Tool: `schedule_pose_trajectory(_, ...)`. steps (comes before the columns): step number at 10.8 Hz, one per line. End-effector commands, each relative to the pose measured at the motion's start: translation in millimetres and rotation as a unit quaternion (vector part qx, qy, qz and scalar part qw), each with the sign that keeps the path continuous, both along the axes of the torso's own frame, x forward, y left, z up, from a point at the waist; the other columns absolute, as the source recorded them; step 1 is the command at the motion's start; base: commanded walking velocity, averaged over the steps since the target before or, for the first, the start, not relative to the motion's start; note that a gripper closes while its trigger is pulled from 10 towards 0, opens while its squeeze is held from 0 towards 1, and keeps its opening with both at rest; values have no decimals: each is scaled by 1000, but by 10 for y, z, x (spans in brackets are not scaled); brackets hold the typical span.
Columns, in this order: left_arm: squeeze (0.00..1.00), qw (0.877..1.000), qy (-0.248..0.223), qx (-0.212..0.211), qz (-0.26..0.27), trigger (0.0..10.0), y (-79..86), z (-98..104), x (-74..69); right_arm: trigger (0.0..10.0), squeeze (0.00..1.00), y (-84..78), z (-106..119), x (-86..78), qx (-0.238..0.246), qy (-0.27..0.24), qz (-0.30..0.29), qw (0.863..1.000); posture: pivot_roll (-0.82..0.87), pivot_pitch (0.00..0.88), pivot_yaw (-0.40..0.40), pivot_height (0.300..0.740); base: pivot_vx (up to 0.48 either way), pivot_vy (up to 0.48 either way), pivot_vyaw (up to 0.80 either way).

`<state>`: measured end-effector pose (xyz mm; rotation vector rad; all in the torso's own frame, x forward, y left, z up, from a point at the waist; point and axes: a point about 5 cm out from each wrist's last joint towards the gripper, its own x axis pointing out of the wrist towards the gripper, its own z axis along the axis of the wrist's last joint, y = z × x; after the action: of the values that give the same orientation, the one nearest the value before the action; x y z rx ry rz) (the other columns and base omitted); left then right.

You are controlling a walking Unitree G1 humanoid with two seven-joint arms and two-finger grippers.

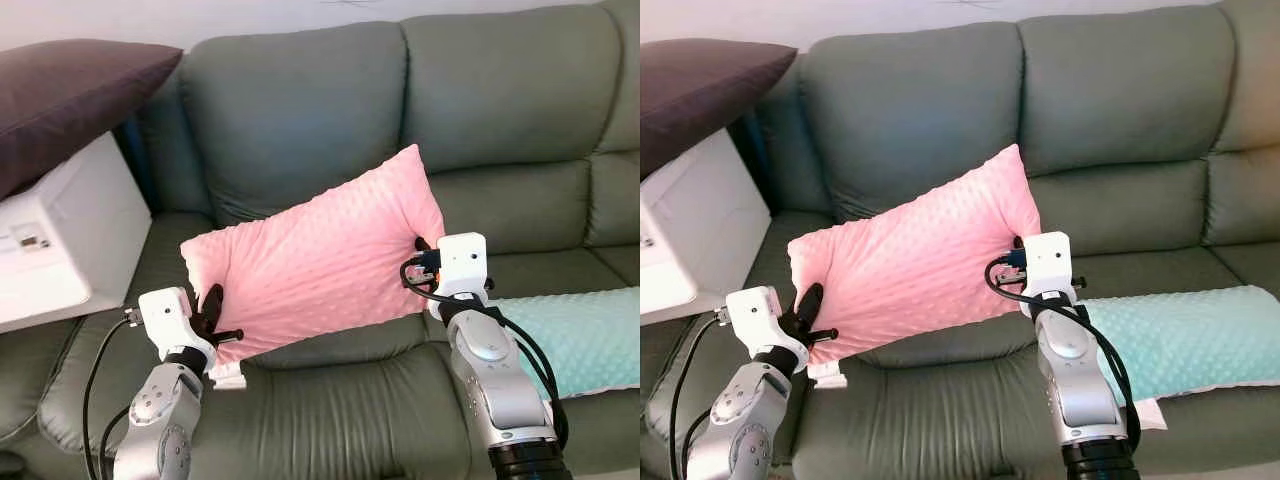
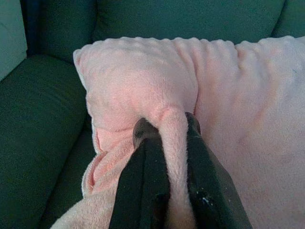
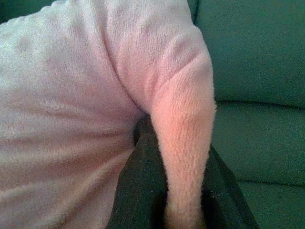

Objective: Move the pillow to the sofa

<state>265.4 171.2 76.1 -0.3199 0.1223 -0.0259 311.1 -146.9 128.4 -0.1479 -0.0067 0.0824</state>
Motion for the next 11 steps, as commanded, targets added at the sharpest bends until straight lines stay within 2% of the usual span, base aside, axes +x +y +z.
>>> schedule_pose_trajectory(1,0,1000,0,10,13,10000,71,22,-11,10000,0,-14,66,23,6,-11,-6,1000,-233,52,105,740,0,0,0)
schedule_pose_trajectory(6,0,1000,6,12,10,10000,61,7,-3,10000,0,-11,57,29,10,-8,-9,1000,-232,53,107,740,0,0,0)
schedule_pose_trajectory(9,0,997,50,55,7,10000,163,-193,-39,10000,0,-148,-79,51,45,33,-59,997,-224,66,118,740,0,0,0)
schedule_pose_trajectory(11,0,995,62,74,-8,10000,212,-255,5,10000,0,-259,-203,13,54,61,-99,992,-226,83,134,740,0,0,0)
